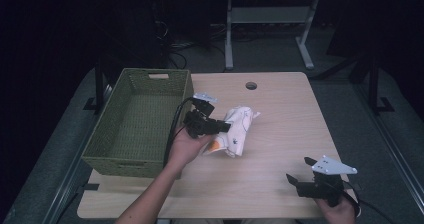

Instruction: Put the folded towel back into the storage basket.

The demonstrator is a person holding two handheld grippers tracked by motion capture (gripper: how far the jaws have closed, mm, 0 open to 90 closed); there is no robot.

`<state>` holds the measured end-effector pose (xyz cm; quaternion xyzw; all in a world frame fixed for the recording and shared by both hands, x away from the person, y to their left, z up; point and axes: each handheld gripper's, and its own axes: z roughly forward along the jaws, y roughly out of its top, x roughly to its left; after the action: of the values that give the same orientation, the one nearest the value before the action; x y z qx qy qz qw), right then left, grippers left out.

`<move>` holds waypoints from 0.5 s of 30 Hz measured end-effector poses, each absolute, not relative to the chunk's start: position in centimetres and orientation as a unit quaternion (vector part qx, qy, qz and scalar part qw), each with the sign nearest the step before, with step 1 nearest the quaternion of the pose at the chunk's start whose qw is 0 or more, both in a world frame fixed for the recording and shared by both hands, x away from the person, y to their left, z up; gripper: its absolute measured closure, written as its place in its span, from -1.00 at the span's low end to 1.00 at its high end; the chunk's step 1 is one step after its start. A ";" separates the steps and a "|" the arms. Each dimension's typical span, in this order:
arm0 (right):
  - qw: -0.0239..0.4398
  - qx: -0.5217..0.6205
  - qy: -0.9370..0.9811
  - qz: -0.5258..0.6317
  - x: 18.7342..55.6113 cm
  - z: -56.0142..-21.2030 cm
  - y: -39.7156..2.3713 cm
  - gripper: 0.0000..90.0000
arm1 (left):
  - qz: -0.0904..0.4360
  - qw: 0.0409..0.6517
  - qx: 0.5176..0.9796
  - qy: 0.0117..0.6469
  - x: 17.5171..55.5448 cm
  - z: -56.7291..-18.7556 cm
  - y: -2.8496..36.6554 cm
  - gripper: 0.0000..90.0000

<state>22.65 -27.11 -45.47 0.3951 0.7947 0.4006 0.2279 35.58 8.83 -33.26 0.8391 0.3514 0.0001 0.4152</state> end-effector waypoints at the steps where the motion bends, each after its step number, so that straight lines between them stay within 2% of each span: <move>1: 0.228 0.395 0.795 0.401 22.7 -45.5 -27.1 -0.67 | 0.000 0.415 0.839 0.351 35.6 -33.3 8.8 0.81; 4: 0.227 0.397 0.794 0.400 22.7 -45.5 -27.2 -0.67 | -0.019 0.420 0.833 0.359 35.9 -32.7 9.9 0.81; 15: 0.228 0.401 0.794 0.397 22.7 -45.5 -27.3 -0.67 | -0.023 0.428 0.830 0.357 36.2 -31.3 12.6 0.80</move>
<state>22.71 -27.26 -45.53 0.4011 0.7935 0.3969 0.2279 36.19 12.63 -31.26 0.8301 0.3570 -0.0229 0.4278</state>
